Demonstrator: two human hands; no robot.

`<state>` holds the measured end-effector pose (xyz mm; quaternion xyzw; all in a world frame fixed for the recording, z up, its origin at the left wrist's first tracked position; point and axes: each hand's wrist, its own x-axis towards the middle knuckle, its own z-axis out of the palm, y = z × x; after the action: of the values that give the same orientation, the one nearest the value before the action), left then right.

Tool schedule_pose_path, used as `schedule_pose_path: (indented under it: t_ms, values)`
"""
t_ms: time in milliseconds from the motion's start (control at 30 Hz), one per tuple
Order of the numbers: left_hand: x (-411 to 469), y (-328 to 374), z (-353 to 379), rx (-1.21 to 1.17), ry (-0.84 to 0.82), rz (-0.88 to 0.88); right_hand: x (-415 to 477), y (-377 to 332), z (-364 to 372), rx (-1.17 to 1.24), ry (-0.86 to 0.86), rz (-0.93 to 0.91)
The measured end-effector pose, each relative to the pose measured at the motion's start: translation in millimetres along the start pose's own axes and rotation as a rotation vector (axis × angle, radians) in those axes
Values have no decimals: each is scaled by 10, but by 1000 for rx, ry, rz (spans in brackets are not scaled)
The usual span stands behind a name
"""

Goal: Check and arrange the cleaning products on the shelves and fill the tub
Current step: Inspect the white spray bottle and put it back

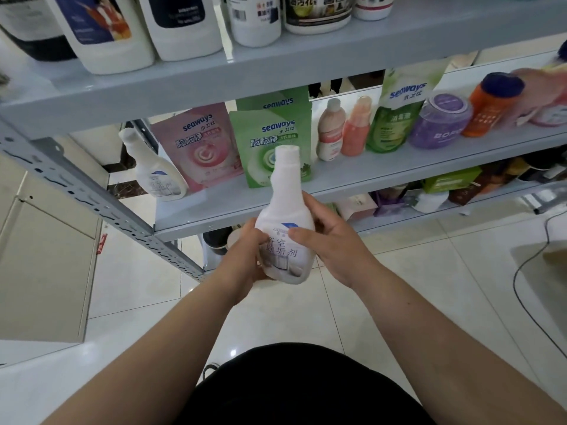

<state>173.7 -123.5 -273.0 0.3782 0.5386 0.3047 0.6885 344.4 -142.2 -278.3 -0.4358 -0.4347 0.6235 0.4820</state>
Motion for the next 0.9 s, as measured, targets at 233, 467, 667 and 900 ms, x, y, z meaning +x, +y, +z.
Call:
schedule_pose_path:
  t_ms: [233,467,667,900]
  values:
    - [99,-143,54,-59,-45,-111,-34,48,-29,-122,-32,-10]
    - [51,-119,91,-77,-104,-151,0,109,-73,-136,-46,-3]
    - [-5,-87,108,-46,13,-90,170,272,-52,-124,309,161]
    - [-175,22,203,-67,-91,-40,370,368,-187,191,319,346]
